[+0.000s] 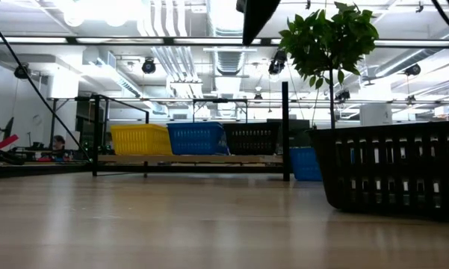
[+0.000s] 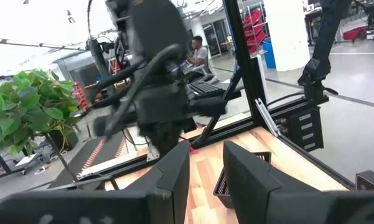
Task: Stack baskets on shelf by color
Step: Stack the blue basket on top of the other blue baskets on the shelf
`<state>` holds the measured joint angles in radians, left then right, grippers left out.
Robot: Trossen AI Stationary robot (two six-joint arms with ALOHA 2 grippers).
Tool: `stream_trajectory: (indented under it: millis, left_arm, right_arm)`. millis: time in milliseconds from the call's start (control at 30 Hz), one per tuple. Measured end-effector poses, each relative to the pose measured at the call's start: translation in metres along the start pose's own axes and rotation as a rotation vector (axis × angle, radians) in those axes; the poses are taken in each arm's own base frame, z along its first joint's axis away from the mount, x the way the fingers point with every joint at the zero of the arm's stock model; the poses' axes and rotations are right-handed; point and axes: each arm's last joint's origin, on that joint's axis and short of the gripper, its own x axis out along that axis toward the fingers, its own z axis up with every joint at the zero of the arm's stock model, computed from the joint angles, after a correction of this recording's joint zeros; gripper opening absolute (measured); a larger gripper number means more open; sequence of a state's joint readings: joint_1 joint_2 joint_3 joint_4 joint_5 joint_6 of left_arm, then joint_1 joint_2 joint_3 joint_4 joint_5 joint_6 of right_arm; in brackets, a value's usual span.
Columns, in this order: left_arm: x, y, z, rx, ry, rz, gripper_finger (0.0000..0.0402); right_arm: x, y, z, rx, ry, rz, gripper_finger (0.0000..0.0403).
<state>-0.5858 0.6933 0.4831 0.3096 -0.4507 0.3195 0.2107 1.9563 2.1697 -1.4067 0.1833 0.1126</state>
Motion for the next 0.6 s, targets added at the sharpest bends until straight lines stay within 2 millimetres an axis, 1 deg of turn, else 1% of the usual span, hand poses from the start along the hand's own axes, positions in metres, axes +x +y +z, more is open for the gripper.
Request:
stream_trajectory:
  millis: [133,333,467,600]
  left_arm:
    - [0.001,0.000,0.000,-0.003,-0.005,0.001,0.0082]
    - [0.003,-0.002,0.000,-0.002,-0.005,0.002,0.0082]
    - [0.003,-0.001,0.000,-0.005,-0.009,0.003,0.0082]
    - [0.003,-0.001,0.000,-0.004,-0.008,0.003,0.0082]
  right_arm:
    - [-0.009,0.018,-0.006,-0.013,-0.020,0.014,0.0009]
    - [-0.017,0.034,-0.021,0.013,-0.037,-0.032,0.0009]
    - [-0.017,0.041,-0.033,0.036,-0.034,-0.063,0.0008]
    - [-0.009,0.044,-0.046,0.049,-0.038,-0.062,0.0008]
